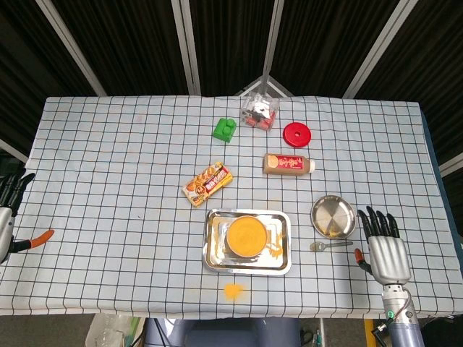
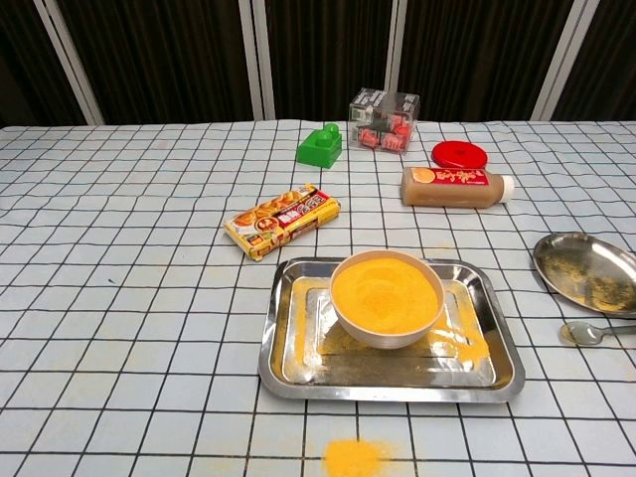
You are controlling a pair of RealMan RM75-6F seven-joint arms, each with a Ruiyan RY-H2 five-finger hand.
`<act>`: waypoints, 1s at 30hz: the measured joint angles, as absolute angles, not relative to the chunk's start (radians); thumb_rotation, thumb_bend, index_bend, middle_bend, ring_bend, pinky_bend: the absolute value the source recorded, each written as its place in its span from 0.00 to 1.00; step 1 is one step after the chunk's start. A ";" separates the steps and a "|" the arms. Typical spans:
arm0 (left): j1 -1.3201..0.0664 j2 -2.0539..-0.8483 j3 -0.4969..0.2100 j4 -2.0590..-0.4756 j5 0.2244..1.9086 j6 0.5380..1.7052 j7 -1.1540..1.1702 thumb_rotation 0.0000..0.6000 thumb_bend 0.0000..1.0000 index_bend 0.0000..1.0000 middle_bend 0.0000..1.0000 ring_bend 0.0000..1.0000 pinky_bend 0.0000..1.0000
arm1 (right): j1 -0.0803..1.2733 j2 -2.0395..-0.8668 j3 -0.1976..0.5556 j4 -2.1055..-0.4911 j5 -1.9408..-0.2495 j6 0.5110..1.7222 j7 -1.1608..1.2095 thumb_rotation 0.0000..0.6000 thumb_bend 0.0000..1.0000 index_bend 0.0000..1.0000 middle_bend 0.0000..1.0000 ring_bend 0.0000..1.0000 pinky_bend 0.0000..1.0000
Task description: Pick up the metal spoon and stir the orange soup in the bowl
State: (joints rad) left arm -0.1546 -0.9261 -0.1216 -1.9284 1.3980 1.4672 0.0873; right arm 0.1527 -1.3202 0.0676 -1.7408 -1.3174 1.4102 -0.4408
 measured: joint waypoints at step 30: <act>-0.147 -0.915 -0.121 -1.953 1.412 1.483 0.085 1.00 0.00 0.00 0.00 0.00 0.00 | 0.200 -1.386 0.037 -1.686 -1.139 1.255 -0.594 1.00 0.57 0.37 0.00 0.00 0.00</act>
State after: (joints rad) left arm -0.1470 -0.9152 -0.1213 -1.9534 1.4124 1.4830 0.0846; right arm 0.2004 -1.3863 0.0375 -1.6864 -1.1392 1.2546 -0.5939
